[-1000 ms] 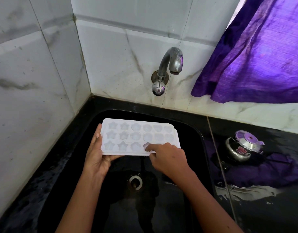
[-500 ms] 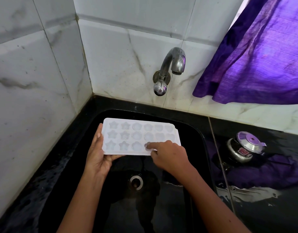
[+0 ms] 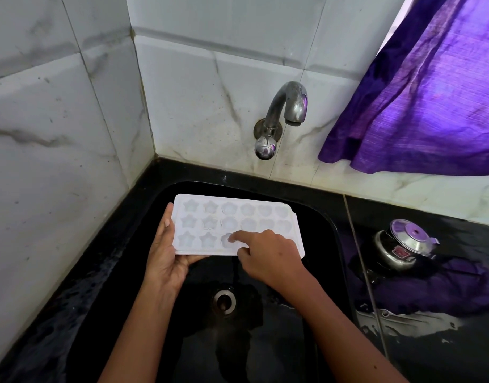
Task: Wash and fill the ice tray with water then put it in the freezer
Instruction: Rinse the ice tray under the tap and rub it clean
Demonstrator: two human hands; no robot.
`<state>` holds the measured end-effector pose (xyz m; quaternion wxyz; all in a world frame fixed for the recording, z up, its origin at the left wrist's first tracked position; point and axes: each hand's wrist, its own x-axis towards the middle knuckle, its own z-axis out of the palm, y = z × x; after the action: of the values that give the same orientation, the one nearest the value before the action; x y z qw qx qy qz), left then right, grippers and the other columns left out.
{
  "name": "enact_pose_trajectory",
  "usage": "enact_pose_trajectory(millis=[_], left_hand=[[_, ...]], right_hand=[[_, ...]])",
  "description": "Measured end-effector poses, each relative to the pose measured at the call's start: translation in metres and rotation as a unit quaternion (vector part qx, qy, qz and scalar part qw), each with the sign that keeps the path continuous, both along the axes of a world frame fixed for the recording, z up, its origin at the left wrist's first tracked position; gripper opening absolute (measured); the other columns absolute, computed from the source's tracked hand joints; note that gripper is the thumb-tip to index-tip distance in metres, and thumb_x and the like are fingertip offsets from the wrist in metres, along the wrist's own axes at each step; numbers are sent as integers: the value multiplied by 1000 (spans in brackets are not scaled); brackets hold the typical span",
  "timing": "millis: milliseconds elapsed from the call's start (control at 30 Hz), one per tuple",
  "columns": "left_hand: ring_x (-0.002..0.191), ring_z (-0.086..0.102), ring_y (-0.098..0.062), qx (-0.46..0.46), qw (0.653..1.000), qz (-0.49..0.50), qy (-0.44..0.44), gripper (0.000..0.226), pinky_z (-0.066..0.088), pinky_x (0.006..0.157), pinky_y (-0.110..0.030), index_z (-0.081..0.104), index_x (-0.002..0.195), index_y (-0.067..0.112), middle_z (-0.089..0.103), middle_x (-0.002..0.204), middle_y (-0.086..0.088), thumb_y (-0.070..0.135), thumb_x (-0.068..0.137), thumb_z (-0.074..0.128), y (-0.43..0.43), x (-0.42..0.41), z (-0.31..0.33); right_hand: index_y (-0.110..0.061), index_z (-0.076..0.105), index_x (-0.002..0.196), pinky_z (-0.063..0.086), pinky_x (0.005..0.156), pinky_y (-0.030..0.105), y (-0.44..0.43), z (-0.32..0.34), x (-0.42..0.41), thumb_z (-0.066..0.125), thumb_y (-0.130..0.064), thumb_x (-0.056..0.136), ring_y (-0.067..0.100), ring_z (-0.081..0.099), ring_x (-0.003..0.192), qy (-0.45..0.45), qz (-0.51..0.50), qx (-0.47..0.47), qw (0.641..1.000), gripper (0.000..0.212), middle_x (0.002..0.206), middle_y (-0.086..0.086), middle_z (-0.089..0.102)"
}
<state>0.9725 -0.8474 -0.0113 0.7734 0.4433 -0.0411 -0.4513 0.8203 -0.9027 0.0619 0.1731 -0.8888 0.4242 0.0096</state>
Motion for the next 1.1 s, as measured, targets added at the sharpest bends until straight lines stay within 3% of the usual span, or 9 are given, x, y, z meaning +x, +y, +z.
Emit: enact_pose_trajectory(millis=[67, 200, 367, 500, 667, 1100], left_hand=[[79, 71, -11, 0, 1000, 1, 0, 30, 56, 49, -38, 51, 127, 35, 65, 108, 9, 32, 98, 42, 0, -2, 1], [78, 71, -11, -3, 1000, -5, -7, 28, 56, 48, -39, 51, 124, 36, 64, 109, 9, 32, 98, 41, 0, -4, 3], [80, 71, -13, -1, 1000, -6, -6, 29, 57, 50, -40, 52, 125, 35, 65, 111, 8, 32, 98, 42, 0, -2, 3], [86, 71, -15, 5, 1000, -7, 0, 23, 57, 53, -43, 56, 115, 39, 65, 115, 7, 32, 98, 44, 0, -2, 1], [90, 67, -16, 4, 1000, -5, 7, 25, 58, 53, -44, 54, 119, 38, 65, 109, 9, 32, 98, 41, -1, -6, 3], [91, 68, -18, 8, 1000, 1, 11, 29, 57, 52, -41, 52, 126, 36, 65, 113, 6, 33, 97, 44, 1, -4, 0]], right_hand=[[-42, 49, 128, 34, 70, 28, 0, -3, 3, 37, -26, 94, 24, 59, 93, 4, -1, 3, 1000, 39, 104, 3, 62], [-40, 51, 127, 36, 74, 29, 3, -7, 7, 36, -25, 94, 25, 59, 98, 10, 13, -1, 1000, 39, 111, 3, 63], [-40, 50, 126, 31, 71, 28, 3, -9, 3, 36, -26, 95, 25, 58, 96, 8, 19, -19, 1000, 38, 107, 4, 62], [-39, 52, 124, 29, 69, 28, 3, -8, 3, 36, -24, 95, 24, 55, 87, 11, 16, -33, 999, 37, 91, 2, 56], [-34, 49, 128, 31, 70, 29, 3, -8, 8, 35, -24, 96, 25, 59, 95, 25, 26, -46, 998, 36, 105, 5, 62], [-38, 47, 128, 33, 71, 31, 5, -12, 6, 36, -24, 96, 25, 56, 95, 27, 25, -28, 999, 37, 108, 5, 61]])
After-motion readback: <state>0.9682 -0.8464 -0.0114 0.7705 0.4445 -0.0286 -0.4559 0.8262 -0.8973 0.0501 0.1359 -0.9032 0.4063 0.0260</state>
